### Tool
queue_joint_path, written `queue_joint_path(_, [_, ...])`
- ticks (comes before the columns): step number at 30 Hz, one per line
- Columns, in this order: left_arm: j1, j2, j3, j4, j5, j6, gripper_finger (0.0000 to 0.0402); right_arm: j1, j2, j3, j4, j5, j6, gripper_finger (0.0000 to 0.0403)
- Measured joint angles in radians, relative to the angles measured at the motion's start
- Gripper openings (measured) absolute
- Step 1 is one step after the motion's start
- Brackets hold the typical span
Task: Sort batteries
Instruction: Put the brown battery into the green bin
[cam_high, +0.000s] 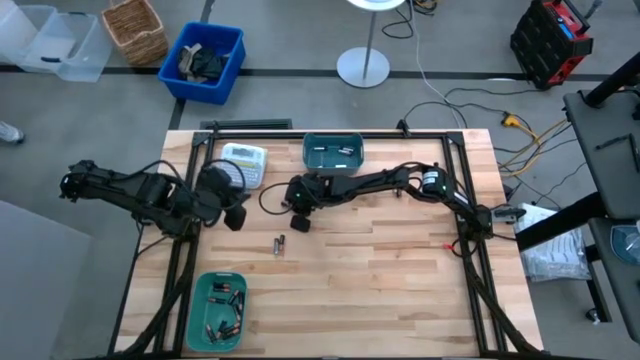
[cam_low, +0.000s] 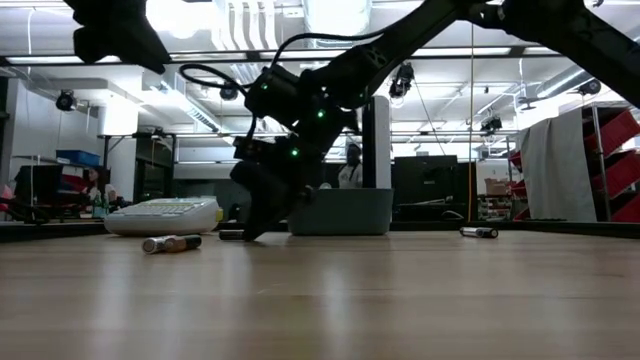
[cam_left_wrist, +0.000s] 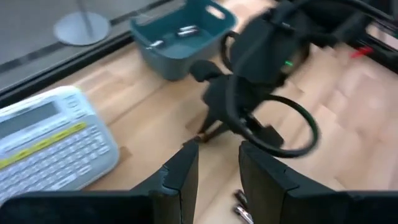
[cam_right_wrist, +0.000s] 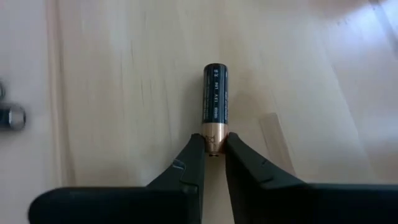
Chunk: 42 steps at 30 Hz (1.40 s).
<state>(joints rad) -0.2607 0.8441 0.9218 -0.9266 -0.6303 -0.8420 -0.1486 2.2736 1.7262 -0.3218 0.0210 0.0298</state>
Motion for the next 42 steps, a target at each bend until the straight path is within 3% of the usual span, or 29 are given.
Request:
queue_joint_path(10, [0.000, 0.000, 0.000, 0.162, 0.091, 0.215, 0.0096, 0.000, -0.190, -0.002, -0.027, -0.051, -0.067, 0.0034])
queue_joint_path(23, [0.002, 0.013, -0.001, 0.278, 0.085, 0.332, 0.0096, 0.043, -0.485, 0.001, 0.018, -0.080, -0.233, 0.0034])
queue_joint_path(31, [0.030, 0.042, -0.002, 0.463, 0.047, 0.451, 0.0096, 0.107, -0.525, 0.001, 0.050, -0.080, -0.324, 0.0034])
queue_joint_path(35, [0.031, 0.053, -0.002, 0.611, 0.120, 0.540, 0.0096, 0.112, -0.527, 0.001, 0.049, -0.074, -0.322, 0.0034])
queue_joint_path(42, [0.032, 0.053, -0.002, 0.625, 0.141, 0.541, 0.0096, 0.114, -0.525, 0.001, 0.047, -0.074, -0.333, 0.0034])
